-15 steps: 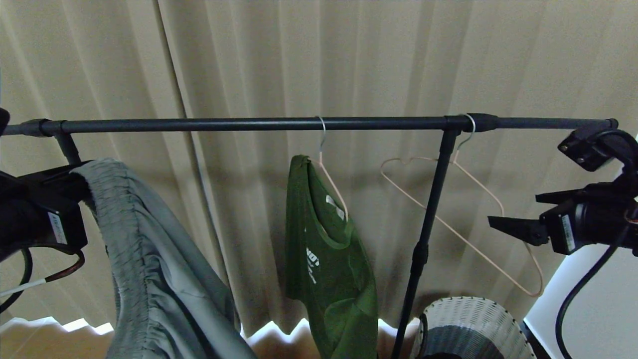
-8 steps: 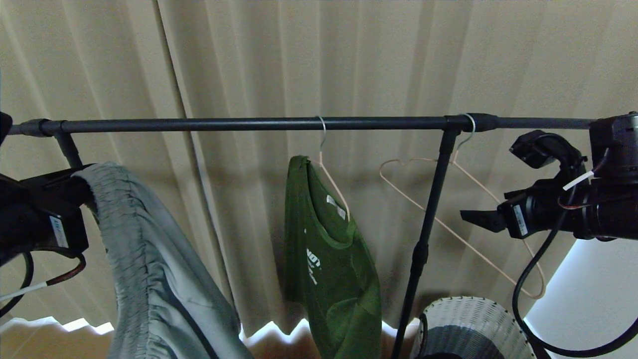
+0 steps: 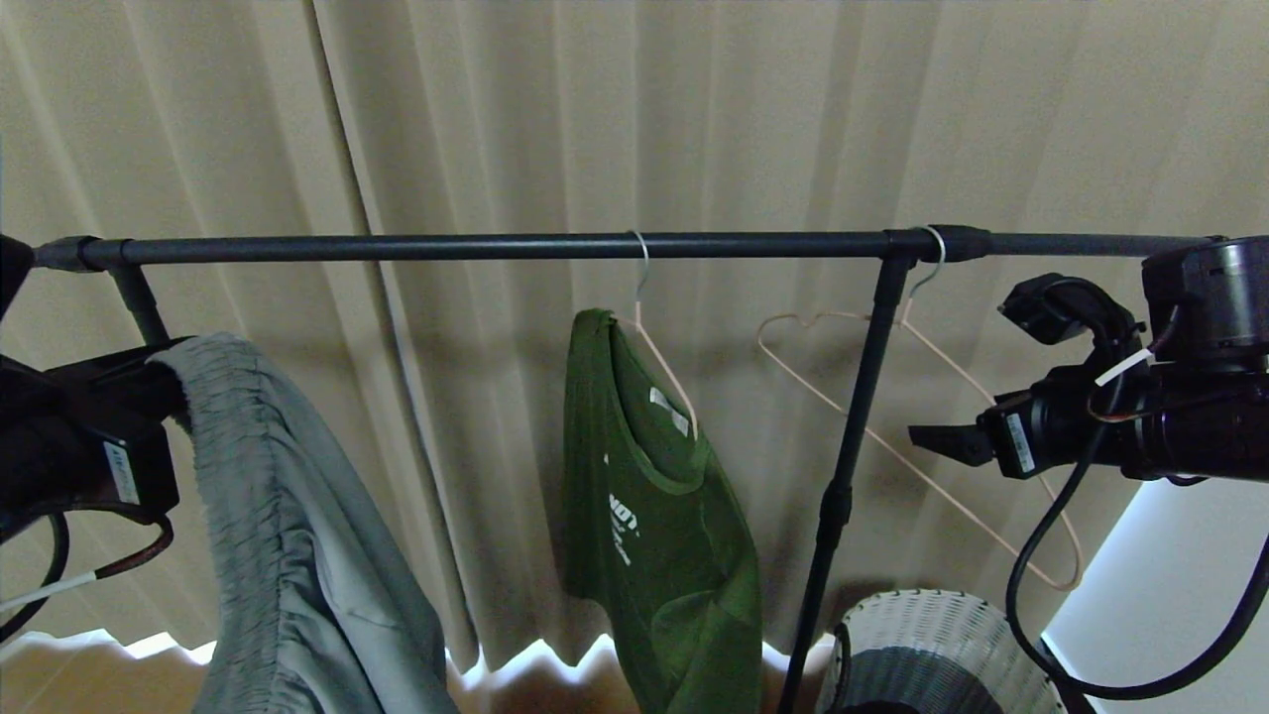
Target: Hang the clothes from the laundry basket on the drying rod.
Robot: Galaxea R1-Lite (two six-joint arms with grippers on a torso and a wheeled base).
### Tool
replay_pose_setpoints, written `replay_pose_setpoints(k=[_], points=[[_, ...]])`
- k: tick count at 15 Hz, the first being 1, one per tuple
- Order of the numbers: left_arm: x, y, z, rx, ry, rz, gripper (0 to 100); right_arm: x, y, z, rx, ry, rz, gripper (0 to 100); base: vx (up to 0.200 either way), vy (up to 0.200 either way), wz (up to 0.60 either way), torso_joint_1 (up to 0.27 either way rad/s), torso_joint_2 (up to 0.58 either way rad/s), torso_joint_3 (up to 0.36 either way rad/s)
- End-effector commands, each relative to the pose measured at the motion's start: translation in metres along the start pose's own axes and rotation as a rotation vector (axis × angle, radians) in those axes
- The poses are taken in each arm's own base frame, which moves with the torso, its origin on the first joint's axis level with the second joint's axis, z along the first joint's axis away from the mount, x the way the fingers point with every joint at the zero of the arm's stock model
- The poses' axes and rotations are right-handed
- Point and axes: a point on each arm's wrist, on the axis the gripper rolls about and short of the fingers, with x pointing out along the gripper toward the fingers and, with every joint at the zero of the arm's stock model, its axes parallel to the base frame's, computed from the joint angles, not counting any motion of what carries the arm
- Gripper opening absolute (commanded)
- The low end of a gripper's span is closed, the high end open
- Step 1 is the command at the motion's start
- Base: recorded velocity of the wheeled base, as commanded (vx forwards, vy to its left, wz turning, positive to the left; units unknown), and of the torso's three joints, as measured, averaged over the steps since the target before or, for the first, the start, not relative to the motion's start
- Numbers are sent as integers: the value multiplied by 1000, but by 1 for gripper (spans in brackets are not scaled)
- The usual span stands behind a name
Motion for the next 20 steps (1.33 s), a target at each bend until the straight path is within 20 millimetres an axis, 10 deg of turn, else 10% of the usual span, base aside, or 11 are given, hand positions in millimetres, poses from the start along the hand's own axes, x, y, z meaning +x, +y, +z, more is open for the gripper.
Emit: replay_pose_setpoints(k=[1, 13, 14, 20], points=[[0, -1, -2, 1, 4, -1, 0, 2, 0, -1, 9, 7, 2, 100, 0, 0, 0, 0, 0, 0], [-11, 1, -1, -5, -34, 13, 0, 5, 0, -4, 40, -27, -10, 100, 0, 0, 0, 0, 0, 0], [-11, 2, 0, -6, -37, 14, 0, 4, 0, -2, 40, -32, -12, 0, 0, 0, 0, 0, 0, 0], [-10, 2, 1, -6, -40, 15, 0, -2, -2, -1, 43, -51, -22, 0, 0, 0, 0, 0, 0, 0]])
